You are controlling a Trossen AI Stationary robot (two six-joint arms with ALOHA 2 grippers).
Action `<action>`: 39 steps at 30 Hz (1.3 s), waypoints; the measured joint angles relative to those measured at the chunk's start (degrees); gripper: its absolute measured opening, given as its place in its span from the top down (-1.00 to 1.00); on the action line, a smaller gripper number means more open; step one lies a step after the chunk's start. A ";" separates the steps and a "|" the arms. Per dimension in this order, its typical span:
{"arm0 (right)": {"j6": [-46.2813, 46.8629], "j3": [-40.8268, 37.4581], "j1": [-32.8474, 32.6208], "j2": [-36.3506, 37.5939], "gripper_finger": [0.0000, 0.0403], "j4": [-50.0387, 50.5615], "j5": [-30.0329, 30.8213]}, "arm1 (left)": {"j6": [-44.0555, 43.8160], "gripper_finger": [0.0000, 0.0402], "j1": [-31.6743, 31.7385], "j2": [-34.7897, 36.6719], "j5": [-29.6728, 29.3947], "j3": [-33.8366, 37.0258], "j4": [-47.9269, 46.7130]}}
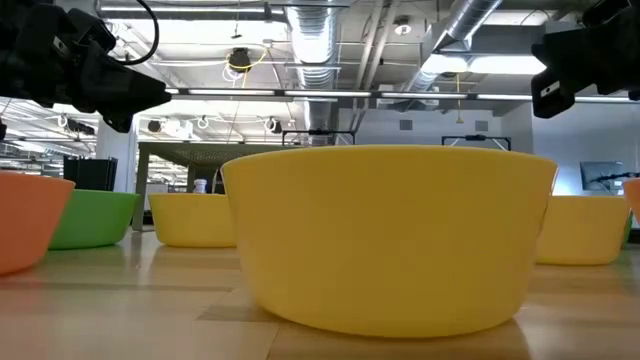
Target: Pick & Place Mini bowls
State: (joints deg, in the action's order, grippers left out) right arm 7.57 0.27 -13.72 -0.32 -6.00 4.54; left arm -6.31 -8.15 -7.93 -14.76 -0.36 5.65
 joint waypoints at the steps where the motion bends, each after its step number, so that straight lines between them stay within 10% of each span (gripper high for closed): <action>1: 0.00 -0.01 0.00 0.02 0.73 0.00 -0.02 | 0.00 0.46 -0.01 -0.02 0.02 0.02 0.00; 27: -0.02 -0.01 0.00 0.00 0.73 0.01 -0.01 | 0.03 0.46 0.01 -0.04 -1.39 0.01 3.60; 39: -0.02 -0.02 0.01 0.00 0.73 0.00 -0.02 | 14.64 0.46 0.01 -0.58 -10.26 -2.30 18.16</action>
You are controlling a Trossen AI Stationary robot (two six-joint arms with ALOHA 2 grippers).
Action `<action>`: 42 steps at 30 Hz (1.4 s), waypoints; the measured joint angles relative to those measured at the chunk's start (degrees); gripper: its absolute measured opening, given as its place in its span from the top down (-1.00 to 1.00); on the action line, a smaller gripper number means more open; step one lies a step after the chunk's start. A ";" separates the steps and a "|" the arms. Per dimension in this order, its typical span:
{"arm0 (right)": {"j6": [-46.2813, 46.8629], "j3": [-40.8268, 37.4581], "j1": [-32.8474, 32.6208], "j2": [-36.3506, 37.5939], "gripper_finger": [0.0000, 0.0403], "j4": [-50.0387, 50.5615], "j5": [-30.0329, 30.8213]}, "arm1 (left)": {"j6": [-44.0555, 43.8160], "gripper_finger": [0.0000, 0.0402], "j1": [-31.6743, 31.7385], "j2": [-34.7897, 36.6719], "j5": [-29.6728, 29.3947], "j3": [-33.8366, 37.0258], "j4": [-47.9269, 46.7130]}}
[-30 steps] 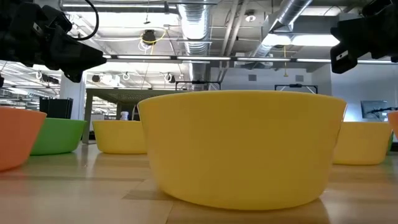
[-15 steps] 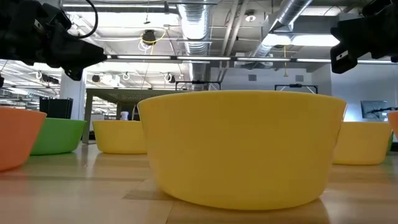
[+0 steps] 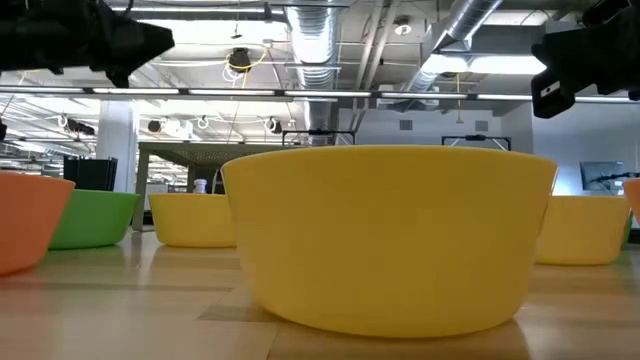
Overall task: Pick & Place Mini bowls
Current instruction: Put the yellow bowl on the shelf
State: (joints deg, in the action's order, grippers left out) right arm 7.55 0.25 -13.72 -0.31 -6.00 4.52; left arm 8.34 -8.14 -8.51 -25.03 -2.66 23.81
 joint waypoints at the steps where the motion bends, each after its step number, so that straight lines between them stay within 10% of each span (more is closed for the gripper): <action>1: 0.00 0.01 -0.01 0.01 0.73 0.00 0.01 | 0.00 0.46 0.00 -0.53 -0.27 -0.86 0.13; 19: 0.00 0.00 -0.02 0.00 0.73 -0.04 0.00 | -2.59 0.46 -0.02 -31.51 -0.25 -27.08 -16.23; 42: -14.40 0.02 0.02 -0.10 0.73 -15.98 10.50 | -27.80 0.46 -0.25 -33.29 7.28 -24.38 -27.98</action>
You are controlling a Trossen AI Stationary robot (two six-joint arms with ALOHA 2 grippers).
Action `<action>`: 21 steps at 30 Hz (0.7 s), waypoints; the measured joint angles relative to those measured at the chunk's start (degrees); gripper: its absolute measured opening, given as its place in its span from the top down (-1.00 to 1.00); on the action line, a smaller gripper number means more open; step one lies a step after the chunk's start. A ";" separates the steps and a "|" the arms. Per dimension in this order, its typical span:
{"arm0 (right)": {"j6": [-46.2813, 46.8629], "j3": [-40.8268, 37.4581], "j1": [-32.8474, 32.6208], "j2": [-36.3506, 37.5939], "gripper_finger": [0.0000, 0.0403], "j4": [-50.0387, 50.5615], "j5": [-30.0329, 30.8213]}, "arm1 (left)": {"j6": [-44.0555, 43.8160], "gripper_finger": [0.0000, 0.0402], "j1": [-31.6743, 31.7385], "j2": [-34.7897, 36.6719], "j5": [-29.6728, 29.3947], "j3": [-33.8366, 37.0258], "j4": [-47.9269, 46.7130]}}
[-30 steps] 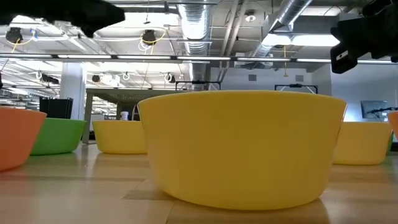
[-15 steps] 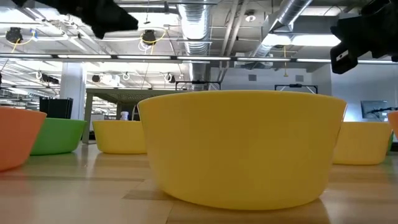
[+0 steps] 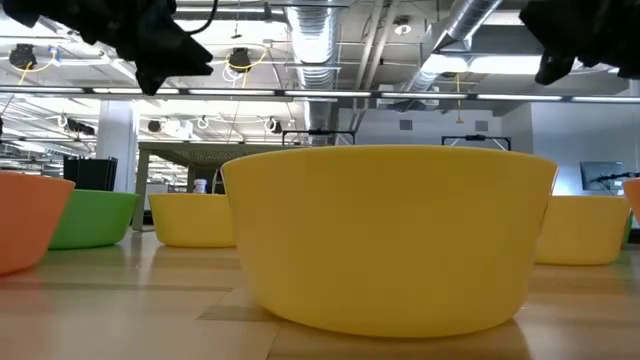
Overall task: Pick & Place Mini bowls
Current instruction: Put the yellow bowl on the shelf
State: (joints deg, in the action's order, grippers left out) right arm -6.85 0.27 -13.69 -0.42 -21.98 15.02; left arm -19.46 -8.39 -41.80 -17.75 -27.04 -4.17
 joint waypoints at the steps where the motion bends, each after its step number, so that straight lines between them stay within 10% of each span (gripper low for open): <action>1: 1.13 0.00 0.00 -0.33 0.73 -0.49 -0.09 | -0.54 0.46 -0.16 0.00 -0.01 0.25 0.01; 12: 6.33 7.91 2.52 -23.82 0.68 -10.59 -2.87 | 5.41 0.46 -6.14 -5.22 -8.58 -2.20 5.13; 21: 6.77 26.77 2.62 -51.69 0.58 1.63 -3.14 | 5.67 0.46 -12.42 -11.71 -7.04 -8.00 -4.20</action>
State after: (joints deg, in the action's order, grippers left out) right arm -0.08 27.04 -11.07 -52.11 -20.35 11.87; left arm -13.79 -20.81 -53.51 -24.80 -35.03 -8.37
